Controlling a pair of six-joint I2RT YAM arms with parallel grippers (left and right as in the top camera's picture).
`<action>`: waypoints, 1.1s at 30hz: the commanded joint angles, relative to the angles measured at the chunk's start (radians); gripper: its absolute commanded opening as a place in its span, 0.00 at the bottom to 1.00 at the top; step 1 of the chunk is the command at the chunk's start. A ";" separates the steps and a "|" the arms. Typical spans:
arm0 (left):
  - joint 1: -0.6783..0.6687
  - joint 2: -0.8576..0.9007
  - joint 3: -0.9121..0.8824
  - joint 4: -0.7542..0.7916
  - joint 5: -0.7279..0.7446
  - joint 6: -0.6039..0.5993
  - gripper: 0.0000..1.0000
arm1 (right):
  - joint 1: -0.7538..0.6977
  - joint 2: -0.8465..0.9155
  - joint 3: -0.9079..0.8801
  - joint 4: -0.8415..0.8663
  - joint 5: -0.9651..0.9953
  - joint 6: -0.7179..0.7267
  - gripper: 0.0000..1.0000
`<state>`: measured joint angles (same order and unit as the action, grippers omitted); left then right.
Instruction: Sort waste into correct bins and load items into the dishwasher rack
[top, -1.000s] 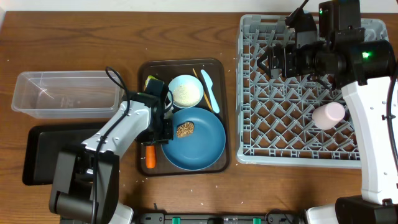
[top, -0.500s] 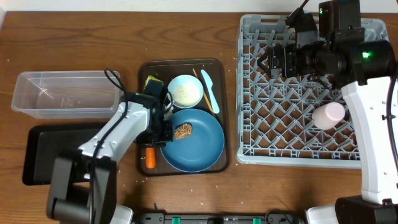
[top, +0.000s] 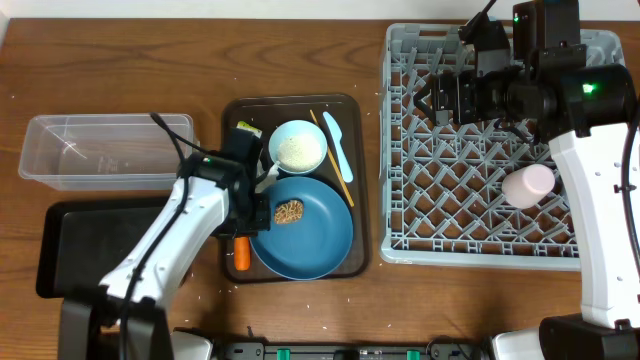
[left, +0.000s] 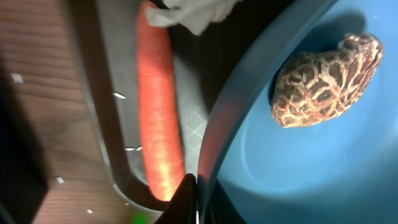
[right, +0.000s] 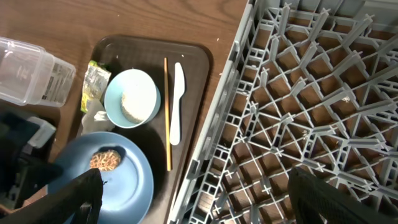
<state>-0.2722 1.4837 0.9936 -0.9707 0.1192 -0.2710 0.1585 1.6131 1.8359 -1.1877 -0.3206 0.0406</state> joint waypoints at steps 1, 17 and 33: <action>0.000 -0.077 0.019 -0.003 -0.042 0.011 0.06 | 0.005 0.000 -0.001 0.004 0.003 -0.005 0.88; 0.001 -0.072 0.031 -0.020 -0.056 0.003 0.06 | 0.006 0.000 -0.001 0.010 0.003 -0.004 0.87; 0.009 -0.076 0.019 -0.006 -0.108 0.000 0.06 | 0.006 0.000 -0.001 0.014 0.003 -0.004 0.88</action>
<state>-0.2684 1.3632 1.0370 -0.9764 0.0620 -0.2687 0.1585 1.6131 1.8359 -1.1763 -0.3206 0.0406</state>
